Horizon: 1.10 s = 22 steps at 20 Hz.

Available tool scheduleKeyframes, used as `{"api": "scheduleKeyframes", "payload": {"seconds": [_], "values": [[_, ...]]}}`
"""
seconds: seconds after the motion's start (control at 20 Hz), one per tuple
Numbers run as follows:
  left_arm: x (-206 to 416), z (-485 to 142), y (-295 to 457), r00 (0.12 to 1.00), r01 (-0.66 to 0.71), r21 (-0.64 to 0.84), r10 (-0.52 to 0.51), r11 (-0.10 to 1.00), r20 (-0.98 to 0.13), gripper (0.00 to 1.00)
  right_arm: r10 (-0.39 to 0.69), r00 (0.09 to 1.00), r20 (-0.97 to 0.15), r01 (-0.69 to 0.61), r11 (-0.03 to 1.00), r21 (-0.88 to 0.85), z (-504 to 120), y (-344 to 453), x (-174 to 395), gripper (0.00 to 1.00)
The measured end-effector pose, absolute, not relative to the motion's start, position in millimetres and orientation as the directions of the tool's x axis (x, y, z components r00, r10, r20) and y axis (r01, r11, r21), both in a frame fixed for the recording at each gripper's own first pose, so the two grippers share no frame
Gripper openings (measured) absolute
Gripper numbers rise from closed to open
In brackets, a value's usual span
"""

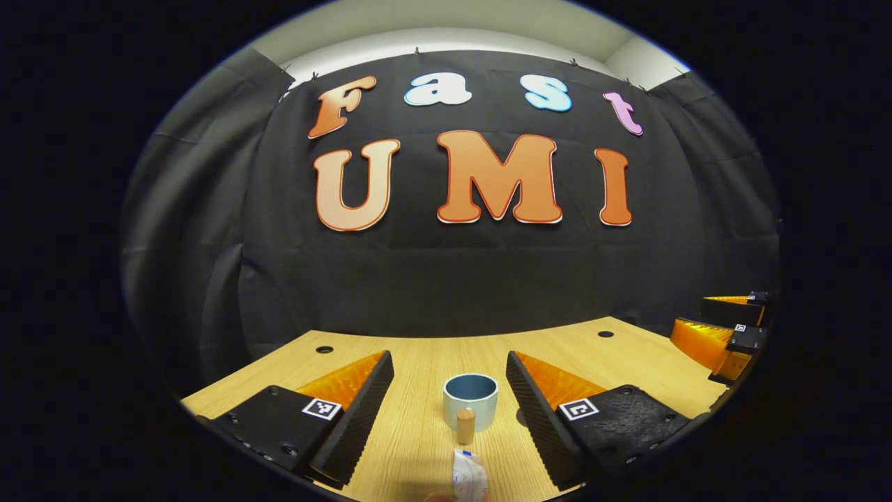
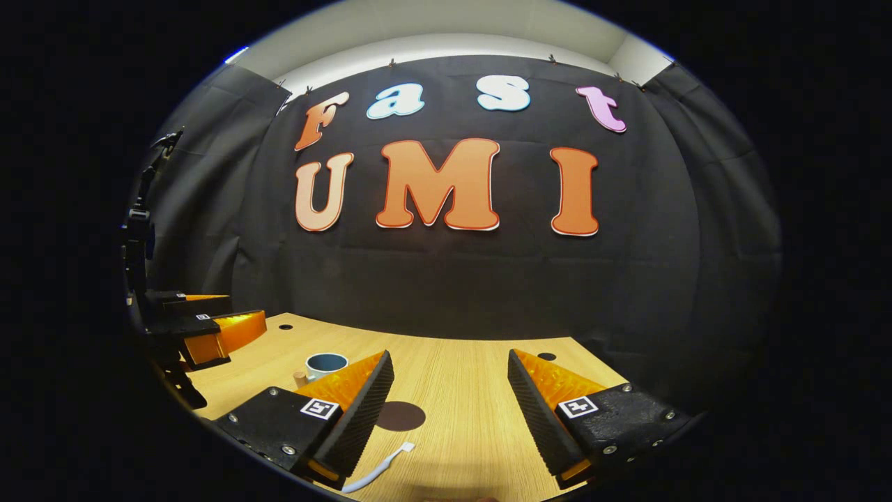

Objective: Put the toothbrush and toothpaste on the desktop into the cup, then pick up the cup and place it on the coaster on the desktop.

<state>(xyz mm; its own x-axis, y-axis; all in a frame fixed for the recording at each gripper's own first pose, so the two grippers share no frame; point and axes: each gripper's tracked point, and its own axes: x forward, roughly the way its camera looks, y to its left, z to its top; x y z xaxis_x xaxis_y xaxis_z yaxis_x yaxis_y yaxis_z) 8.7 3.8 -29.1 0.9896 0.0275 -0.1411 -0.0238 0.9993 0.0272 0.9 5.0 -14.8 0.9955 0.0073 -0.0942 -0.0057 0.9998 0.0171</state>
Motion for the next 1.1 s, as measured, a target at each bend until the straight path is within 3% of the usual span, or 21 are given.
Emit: {"api": "scheduleKeyframes", "payload": {"seconds": [0.3, 0.6, 1.1], "values": [[13.1, -53.4, -4.2, 0.959, 0.029, 0.073, -0.007, 0.997, -0.285, 0.97, 0.020, 0.964, -0.264, -0.015, 1.000, 0.022, -45.2, 9.1, 2.7, 0.99], [10.4, -89.7, -6.2, 0.895, 0.054, 0.028, -0.036, 0.998, -0.444, 0.98, 0.076, 0.891, -0.448, -0.058, 0.997, 0.052, -78.8, 24.6, -1.4, 0.98], [-9.9, -165.6, -15.3, 0.676, 0.106, -0.060, -0.116, 0.993, -0.728, 0.92, 0.146, 0.677, -0.721, -0.106, 0.989, 0.100, -159.6, 69.4, -23.4, 0.84]]}}
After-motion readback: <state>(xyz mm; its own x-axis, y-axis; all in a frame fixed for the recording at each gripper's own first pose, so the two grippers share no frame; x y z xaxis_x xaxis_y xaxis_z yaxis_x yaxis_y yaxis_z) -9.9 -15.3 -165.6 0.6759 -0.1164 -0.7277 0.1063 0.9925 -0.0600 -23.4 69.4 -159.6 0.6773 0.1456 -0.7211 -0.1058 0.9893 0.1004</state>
